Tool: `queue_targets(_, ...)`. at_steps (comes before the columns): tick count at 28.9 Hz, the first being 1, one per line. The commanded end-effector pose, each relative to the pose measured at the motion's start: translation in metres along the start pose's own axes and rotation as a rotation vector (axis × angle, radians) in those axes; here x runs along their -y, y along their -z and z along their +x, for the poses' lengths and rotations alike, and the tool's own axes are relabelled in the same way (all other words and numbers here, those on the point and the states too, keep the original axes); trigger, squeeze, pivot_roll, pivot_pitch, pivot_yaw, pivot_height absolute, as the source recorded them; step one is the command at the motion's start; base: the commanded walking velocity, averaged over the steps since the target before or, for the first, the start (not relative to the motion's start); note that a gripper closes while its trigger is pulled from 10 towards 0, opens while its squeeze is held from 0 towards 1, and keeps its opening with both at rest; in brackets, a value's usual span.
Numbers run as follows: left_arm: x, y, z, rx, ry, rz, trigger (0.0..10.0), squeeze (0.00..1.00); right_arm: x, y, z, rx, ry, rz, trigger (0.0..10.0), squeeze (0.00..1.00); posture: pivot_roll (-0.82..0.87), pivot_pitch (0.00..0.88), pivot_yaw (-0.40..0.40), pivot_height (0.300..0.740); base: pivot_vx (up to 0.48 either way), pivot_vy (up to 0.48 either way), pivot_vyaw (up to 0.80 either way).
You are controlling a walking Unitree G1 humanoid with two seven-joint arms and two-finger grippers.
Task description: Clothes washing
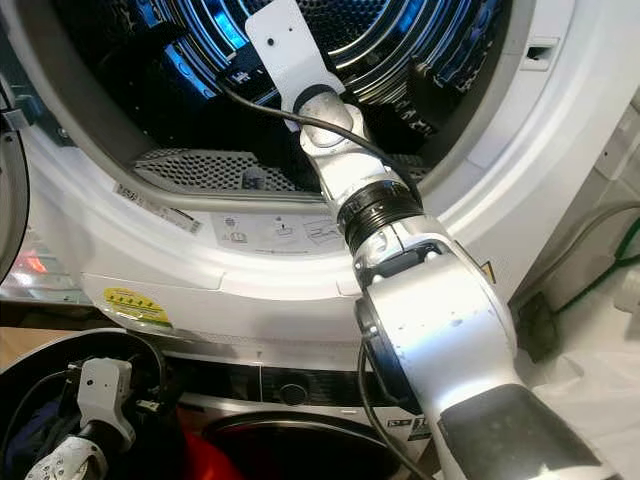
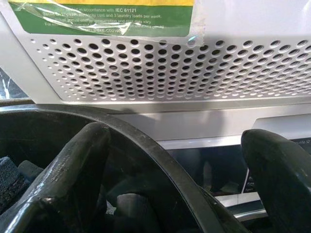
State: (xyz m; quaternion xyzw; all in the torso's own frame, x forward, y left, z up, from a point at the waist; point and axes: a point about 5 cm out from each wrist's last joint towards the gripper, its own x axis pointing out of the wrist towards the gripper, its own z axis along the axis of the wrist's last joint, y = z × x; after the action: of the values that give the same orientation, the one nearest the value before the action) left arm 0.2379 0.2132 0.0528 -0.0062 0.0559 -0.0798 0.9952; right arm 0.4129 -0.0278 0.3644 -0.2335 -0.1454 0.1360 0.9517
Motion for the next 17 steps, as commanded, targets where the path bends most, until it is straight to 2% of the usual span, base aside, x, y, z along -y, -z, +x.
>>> queue_targets(1, -0.002, 0.003, -0.002, -0.017, 0.002, 0.017, 10.0, 0.0, 0.001, -0.001, 0.0, 0.001, -0.003, 0.01, 10.0, 1.0, 0.1, 0.0, 0.043, 0.74, 0.0, 0.0, 0.0)
queue_targets(13, -0.002, 0.003, -0.005, -0.021, 0.004, 0.016, 10.0, 0.0, 0.032, -0.014, -0.002, 0.067, 0.045, 0.068, 10.0, 1.0, 0.09, 0.0, 0.055, 0.74, 0.0, 0.0, 0.0)
queue_targets(17, -0.002, 0.002, -0.004, -0.023, 0.006, 0.017, 10.0, 0.0, 0.04, -0.016, -0.003, 0.084, 0.048, 0.055, 10.0, 1.0, 0.07, 0.0, 0.058, 0.74, 0.0, 0.0, 0.0)
